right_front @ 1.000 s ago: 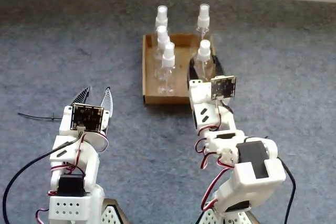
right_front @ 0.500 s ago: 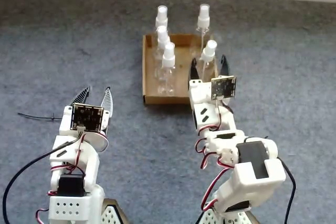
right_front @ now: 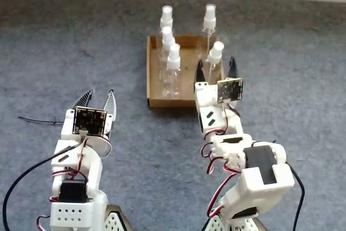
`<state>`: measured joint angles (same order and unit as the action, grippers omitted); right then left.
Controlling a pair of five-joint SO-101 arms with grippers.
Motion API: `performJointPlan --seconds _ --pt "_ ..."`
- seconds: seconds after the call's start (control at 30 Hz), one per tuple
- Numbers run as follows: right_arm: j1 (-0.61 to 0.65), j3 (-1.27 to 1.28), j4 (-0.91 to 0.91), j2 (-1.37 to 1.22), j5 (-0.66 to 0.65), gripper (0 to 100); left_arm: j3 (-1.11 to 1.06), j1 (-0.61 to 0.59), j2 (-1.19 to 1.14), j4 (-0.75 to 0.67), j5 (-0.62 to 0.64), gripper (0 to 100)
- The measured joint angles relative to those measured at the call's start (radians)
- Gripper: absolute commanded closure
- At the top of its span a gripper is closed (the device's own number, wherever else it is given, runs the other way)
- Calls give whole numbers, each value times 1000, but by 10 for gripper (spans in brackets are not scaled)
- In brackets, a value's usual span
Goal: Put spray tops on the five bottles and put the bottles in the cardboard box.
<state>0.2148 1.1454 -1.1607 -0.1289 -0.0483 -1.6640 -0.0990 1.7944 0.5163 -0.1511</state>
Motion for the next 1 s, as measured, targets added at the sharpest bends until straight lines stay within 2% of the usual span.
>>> performJointPlan --seconds 0.1,0.73,0.9,1.0 --pt "0 0 0 0 0 625 0 0 0 0 0 836" --pt "0 0 0 0 0 618 0 0 0 0 0 836" --pt "0 0 0 0 0 546 0 0 0 0 0 836" --pt "-2 0 0 0 0 543 0 0 0 0 0 836"
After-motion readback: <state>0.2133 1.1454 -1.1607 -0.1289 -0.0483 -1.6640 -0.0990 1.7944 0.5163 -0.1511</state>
